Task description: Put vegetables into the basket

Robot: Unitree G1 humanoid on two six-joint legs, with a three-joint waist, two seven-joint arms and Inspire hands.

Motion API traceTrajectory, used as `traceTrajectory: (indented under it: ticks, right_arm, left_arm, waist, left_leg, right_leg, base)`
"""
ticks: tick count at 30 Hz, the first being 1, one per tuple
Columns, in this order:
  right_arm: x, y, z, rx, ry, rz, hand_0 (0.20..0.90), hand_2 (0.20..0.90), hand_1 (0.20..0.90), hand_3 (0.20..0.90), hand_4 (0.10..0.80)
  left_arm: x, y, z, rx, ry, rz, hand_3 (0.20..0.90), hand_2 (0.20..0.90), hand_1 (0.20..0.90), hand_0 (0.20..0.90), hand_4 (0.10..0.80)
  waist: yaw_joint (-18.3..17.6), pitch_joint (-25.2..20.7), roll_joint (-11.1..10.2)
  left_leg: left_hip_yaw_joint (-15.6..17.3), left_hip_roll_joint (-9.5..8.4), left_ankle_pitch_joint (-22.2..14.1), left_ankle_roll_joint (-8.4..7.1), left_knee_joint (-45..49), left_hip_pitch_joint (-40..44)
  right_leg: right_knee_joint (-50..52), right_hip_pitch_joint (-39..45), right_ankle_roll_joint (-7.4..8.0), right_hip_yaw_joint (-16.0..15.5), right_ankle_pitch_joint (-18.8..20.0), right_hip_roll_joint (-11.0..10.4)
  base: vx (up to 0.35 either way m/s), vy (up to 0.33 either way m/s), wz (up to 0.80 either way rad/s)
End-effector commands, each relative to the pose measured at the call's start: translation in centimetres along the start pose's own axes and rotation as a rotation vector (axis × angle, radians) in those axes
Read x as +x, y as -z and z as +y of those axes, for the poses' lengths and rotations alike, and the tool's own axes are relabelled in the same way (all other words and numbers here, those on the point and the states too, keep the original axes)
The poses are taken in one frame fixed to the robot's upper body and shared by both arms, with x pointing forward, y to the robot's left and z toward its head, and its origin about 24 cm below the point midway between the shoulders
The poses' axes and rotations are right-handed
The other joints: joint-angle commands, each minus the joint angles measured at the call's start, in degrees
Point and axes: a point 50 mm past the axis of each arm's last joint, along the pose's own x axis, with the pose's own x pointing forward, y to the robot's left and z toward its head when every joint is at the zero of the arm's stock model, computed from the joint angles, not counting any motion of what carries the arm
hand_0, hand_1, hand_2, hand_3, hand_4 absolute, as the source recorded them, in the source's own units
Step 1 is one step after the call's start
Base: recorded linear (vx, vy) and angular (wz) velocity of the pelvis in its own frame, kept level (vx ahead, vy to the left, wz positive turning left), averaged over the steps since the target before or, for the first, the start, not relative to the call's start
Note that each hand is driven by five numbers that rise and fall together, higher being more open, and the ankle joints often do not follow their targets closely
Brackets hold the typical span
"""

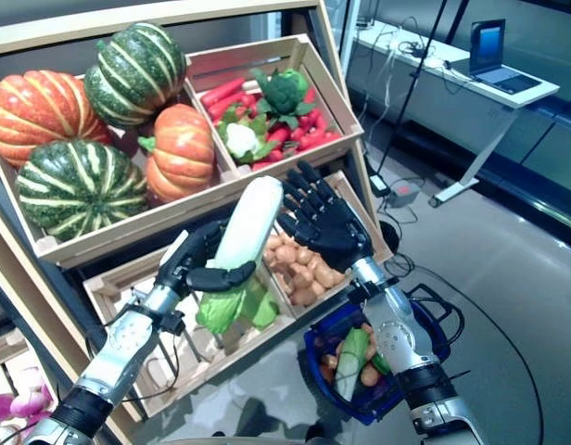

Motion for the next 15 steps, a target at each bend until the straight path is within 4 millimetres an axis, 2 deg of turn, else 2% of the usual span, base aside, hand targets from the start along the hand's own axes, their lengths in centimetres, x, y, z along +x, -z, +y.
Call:
traceTrajectory:
  ticks: [1, 8, 15]
  right_arm:
    - [4.2, -2.8, 3.3, 0.021, -0.231, -0.122, 0.9, 0.9, 0.9, 0.9, 0.8]
    - [4.7, -2.2, 3.6, 0.043, -0.256, -0.085, 0.9, 0.9, 0.9, 0.9, 0.8]
    - [5.1, -1.8, 2.7, 0.06, -0.129, -0.065, 0.9, 0.9, 0.9, 0.9, 0.8]
  left_arm:
    - [3.8, -7.2, -2.2, 0.057, 0.184, -0.357, 0.3, 0.3, 0.3, 0.3, 0.4]
    - [4.2, -7.4, -3.1, 0.055, 0.234, -0.365, 0.3, 0.3, 0.3, 0.3, 0.4]
    - [4.3, -8.2, -3.3, 0.116, 0.233, -0.419, 0.3, 0.3, 0.3, 0.3, 0.4]
  waist:
    - [0.0, -4.8, -1.2]
    - [0.0, -4.9, -1.2]
    - [0.0, -4.9, -1.2]
  left_leg:
    - [-0.5, -0.83, -2.6, 0.16, 0.1, -0.9]
    - [-0.7, -0.73, -2.7, 0.02, 0.1, -0.8]
    - [-1.0, -0.75, -2.7, -0.01, 0.1, -0.7]
  right_leg:
    - [0.3, 3.0, 0.22, 0.5, -2.1, -1.4]
    - [0.2, 3.2, 0.29, 0.5, -2.2, -1.5]
    - [0.3, 3.3, 0.32, 0.7, -2.2, -1.6]
  base:
    - [0.0, 0.0, 0.0]
    - [0.0, 0.0, 0.0]
    - [0.0, 0.0, 0.0]
